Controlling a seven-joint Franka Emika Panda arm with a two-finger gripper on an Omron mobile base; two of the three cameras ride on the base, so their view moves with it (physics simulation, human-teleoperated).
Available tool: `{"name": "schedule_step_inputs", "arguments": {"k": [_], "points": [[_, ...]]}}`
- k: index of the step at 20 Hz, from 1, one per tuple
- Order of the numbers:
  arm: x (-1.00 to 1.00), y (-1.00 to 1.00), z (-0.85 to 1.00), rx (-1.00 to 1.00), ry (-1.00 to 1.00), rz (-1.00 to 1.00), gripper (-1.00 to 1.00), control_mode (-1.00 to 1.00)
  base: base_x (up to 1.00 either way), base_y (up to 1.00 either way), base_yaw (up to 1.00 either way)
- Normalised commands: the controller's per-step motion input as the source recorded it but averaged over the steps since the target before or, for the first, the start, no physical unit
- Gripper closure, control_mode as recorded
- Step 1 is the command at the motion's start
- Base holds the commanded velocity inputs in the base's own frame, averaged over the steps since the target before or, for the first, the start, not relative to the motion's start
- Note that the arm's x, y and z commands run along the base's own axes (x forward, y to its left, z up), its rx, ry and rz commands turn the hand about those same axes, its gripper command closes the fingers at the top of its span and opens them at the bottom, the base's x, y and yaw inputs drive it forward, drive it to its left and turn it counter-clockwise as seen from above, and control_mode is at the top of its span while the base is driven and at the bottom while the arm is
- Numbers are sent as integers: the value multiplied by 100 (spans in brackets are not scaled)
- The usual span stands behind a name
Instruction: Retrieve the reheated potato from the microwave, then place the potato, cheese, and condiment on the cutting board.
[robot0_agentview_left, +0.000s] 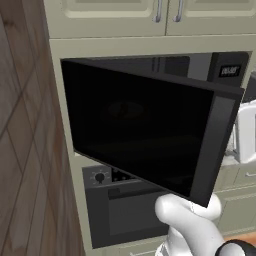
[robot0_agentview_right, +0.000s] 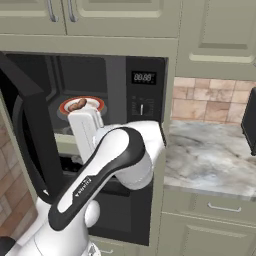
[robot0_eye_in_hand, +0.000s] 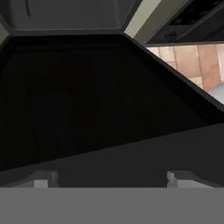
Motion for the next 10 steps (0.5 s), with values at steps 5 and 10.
{"name": "schedule_step_inputs", "arguments": {"k": [5,10], "points": [[21,22,-4,3,0,10,-100,-100,0,0,0],[-8,31,0,4,0,20,-100,-100,0,0,0]]}}
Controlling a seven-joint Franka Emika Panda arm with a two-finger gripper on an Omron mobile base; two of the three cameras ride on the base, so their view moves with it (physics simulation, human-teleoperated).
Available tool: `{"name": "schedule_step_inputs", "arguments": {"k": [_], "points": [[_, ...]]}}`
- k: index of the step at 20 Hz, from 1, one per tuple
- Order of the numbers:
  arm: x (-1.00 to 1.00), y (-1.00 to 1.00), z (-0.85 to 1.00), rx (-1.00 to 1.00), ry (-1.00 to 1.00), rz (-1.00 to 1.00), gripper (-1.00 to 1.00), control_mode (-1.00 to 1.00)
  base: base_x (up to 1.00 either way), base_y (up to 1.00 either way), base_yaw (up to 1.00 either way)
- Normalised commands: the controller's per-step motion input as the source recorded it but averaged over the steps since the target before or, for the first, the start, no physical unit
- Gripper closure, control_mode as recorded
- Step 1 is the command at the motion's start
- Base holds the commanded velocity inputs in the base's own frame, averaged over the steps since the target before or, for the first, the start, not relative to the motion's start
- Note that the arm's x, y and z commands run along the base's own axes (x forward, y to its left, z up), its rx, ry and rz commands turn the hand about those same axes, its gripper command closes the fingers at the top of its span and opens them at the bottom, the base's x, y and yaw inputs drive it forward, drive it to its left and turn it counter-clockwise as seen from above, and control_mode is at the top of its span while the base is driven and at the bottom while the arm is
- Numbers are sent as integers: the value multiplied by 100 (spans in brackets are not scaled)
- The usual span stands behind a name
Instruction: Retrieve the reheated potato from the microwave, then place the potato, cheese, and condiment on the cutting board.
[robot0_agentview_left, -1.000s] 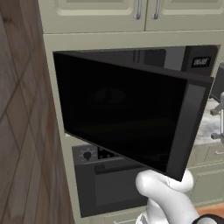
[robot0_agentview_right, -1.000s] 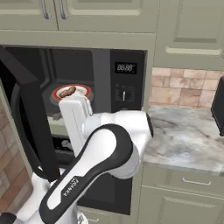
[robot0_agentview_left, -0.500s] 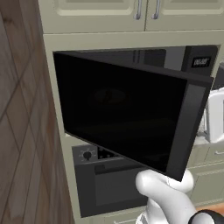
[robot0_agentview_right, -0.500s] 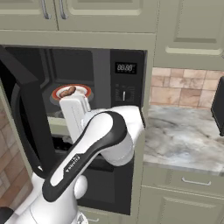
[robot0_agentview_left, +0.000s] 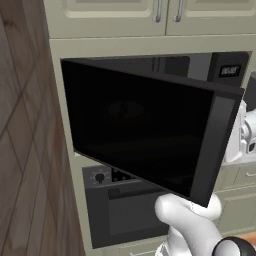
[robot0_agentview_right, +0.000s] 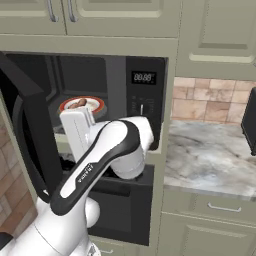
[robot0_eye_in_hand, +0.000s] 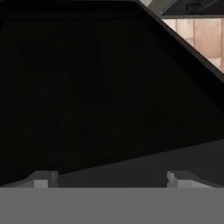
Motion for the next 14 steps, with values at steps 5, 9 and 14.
{"name": "schedule_step_inputs", "arguments": {"k": [5,9,14], "points": [[-28,34,0,4,-1,25,-100,-100,0,0,0],[-37,32,0,4,-2,24,-100,-100,0,0,0],[-46,32,0,7,-2,27,-100,-100,0,0,0]]}}
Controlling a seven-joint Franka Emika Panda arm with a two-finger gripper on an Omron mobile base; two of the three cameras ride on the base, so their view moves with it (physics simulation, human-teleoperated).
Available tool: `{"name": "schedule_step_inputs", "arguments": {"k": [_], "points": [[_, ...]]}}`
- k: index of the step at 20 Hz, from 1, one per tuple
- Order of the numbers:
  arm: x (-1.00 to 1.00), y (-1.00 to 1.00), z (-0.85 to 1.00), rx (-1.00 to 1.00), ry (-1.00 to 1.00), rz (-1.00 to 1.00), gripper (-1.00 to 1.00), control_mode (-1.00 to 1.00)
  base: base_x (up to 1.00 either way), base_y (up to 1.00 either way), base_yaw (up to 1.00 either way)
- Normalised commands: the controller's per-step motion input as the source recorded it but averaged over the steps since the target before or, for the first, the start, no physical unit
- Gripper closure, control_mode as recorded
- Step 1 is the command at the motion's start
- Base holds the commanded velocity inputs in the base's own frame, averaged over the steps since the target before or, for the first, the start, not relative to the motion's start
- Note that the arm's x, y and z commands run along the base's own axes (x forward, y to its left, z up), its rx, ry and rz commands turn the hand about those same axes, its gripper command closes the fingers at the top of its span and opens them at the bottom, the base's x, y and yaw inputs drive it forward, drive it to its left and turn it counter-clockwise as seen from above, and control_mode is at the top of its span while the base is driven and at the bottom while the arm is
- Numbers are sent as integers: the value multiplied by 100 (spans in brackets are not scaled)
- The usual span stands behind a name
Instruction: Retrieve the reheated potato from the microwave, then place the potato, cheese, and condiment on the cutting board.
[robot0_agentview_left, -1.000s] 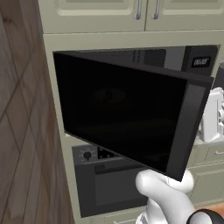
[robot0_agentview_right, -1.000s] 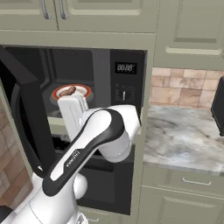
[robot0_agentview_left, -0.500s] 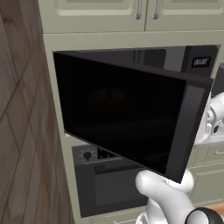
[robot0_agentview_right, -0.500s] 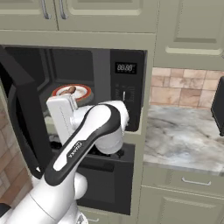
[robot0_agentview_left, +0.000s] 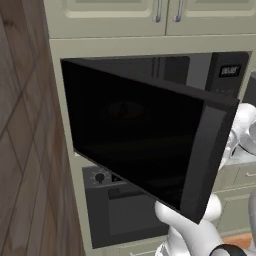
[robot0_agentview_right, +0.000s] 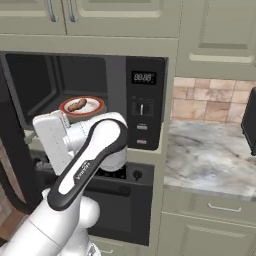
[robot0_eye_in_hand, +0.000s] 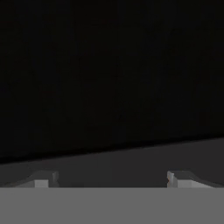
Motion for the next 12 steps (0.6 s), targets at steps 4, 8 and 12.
{"name": "schedule_step_inputs", "arguments": {"k": [4,8,12], "points": [[-48,40,0,5,-9,22,-100,-100,0,0,0],[-55,47,0,7,-24,9,-100,-100,0,0,0],[-49,55,0,8,-30,-4,-100,-100,0,0,0]]}}
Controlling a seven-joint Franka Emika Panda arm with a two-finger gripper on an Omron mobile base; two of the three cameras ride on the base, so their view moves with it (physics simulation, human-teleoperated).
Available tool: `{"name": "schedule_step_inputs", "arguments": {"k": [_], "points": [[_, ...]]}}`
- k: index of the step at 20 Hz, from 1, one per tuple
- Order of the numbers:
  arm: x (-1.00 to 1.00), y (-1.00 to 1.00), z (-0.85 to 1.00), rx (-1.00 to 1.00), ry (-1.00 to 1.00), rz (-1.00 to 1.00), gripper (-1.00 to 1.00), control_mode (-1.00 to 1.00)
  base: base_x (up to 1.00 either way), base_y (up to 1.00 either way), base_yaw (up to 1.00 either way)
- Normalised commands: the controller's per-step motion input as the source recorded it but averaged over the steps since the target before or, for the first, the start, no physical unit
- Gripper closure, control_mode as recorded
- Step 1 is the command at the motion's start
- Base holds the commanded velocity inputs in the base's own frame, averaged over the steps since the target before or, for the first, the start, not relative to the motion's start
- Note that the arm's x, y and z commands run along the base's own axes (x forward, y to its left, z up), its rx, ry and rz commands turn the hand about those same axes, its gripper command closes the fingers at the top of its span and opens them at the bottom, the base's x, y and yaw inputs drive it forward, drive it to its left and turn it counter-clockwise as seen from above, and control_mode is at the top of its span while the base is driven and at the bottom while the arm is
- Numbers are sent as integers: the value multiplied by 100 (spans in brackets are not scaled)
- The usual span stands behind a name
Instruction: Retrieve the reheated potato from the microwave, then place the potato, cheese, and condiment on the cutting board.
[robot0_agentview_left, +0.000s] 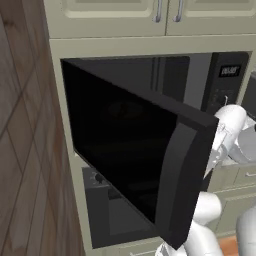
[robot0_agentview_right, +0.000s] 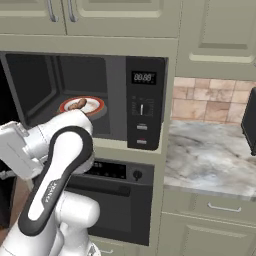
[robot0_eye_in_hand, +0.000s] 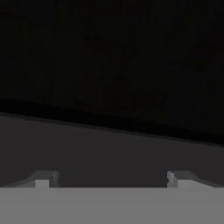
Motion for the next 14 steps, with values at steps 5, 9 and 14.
{"name": "schedule_step_inputs", "arguments": {"k": [5,9,14], "points": [[-22,58,0,8,-25,-21,-100,-100,0,0,0],[-9,63,0,5,-20,-27,-100,-100,0,0,0],[-12,64,-1,2,-17,-27,-100,-100,0,0,0]]}}
